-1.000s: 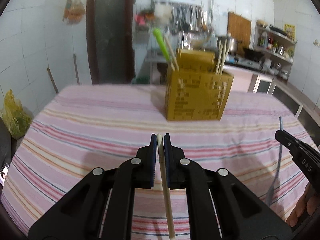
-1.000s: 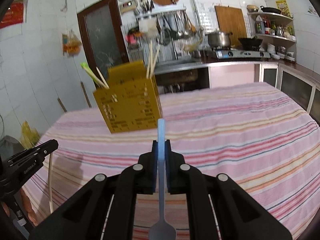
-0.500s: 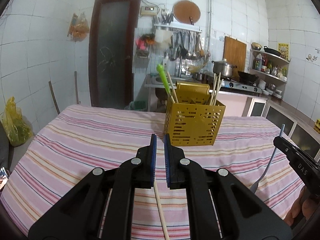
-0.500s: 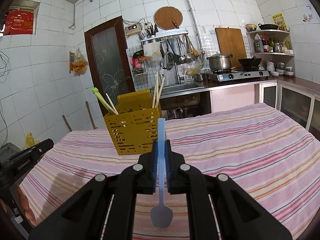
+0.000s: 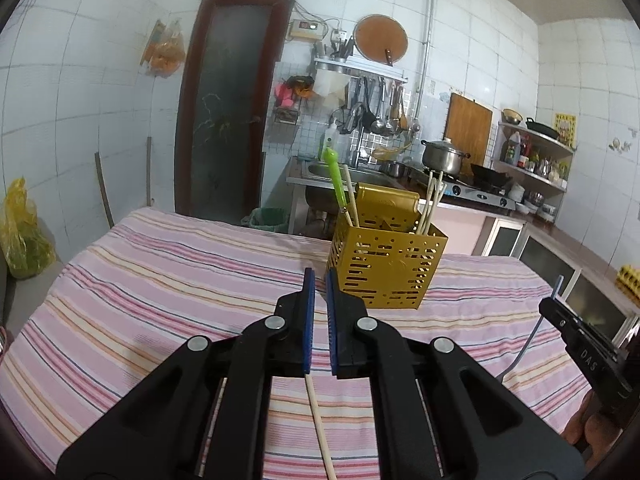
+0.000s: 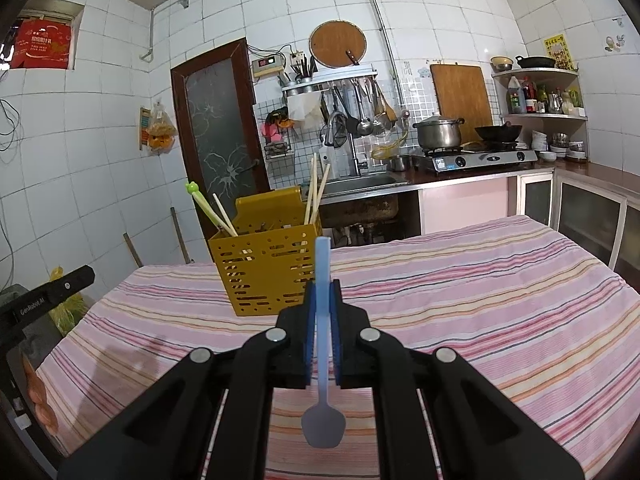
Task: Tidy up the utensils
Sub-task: 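Carry the knife and chopstick up toward the yellow holder with both tools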
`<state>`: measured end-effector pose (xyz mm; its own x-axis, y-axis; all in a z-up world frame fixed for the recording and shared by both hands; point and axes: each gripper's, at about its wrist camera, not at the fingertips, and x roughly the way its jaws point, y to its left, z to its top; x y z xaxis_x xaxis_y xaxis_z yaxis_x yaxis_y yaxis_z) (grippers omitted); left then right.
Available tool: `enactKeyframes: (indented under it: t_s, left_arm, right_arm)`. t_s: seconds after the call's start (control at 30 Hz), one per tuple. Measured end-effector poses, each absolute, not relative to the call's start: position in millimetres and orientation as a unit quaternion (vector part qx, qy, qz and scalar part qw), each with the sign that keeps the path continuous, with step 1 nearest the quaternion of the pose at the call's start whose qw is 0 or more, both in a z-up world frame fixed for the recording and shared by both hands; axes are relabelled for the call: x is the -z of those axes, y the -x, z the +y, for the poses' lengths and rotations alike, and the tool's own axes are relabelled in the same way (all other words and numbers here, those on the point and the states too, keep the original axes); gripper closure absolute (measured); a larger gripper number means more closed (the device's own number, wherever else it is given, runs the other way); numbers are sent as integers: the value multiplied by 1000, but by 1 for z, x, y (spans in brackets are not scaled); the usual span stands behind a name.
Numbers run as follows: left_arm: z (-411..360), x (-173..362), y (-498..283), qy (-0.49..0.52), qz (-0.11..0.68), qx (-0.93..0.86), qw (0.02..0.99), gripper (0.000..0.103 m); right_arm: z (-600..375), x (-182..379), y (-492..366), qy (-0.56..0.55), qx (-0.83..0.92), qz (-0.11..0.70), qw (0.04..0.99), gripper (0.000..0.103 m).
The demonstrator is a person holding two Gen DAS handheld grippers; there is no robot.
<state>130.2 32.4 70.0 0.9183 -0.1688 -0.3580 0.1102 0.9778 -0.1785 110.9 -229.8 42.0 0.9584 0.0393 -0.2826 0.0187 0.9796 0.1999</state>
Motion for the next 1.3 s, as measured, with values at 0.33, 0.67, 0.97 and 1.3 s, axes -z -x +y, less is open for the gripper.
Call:
enactKeyframes:
  t_s: [0.33, 0.67, 0.97, 1.3]
  left_arm:
    - [30, -17, -186, 88, 353, 48, 930, 40]
    - [-6, 46, -216, -4, 461, 9, 887, 46]
    - [-13, 48, -217, -14, 467, 23, 884, 98]
    - [2, 6, -194, 29, 382, 41, 923, 99]
  right_arm:
    - [-227, -39, -113, -97, -14, 161, 982, 96]
    - [-225, -37, -114, -94, -14, 168, 981, 96]
    - [-226, -37, -113, -92, -14, 168, 981, 96]
    - [-228, -38, -110, -90, -11, 163, 982, 96]
